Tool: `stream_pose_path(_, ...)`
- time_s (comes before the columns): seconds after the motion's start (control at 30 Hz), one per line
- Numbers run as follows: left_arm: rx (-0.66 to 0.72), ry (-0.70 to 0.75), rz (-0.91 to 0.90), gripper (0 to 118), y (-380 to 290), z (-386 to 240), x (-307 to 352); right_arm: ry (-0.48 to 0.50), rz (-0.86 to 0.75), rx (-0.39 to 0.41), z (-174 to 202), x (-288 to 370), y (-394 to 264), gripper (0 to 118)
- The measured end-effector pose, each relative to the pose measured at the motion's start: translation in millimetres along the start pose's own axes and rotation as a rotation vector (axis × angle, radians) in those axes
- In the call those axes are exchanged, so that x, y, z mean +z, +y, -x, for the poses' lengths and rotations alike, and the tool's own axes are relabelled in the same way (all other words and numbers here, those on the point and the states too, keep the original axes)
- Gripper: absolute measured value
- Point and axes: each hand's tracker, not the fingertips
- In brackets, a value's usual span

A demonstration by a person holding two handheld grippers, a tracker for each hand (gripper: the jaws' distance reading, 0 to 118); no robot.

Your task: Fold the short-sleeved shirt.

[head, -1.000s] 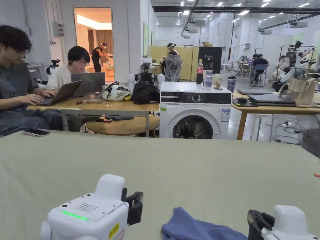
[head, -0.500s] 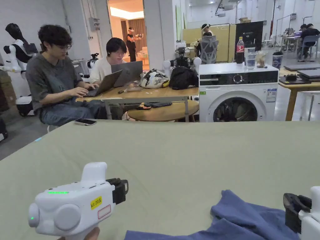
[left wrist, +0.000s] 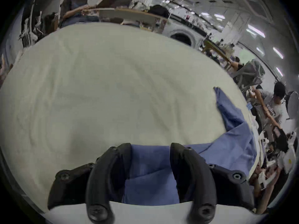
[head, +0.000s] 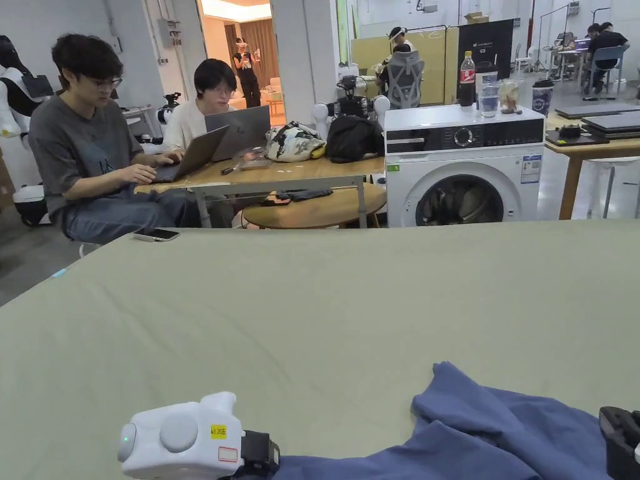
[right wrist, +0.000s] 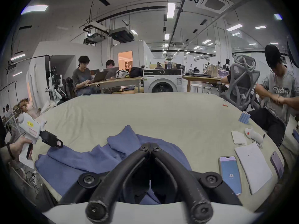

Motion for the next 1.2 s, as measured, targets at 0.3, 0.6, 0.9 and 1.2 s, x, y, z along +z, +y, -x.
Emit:
stream_pose_path(0.3,-0.114,0.080,0.019,2,3,-20,-12,-0.101,0.076,-0.141,-37,29,-24,17)
stream_pose_path(0.6,-0.148,0.097,0.024,2,-17,-50,10,-0.233,0.315,-0.307,-62,22,-80,60)
stream_pose_path(0.9,-0.141,0.025,-0.082,2,-22,-34,26,-0.111,0.309,-0.382,-72,7,-99,3)
stream_pose_path(1.2,-0.208,-0.036,-0.591,1,24,-65,185,-0.016,0.029,-0.213,-56,18,18,3)
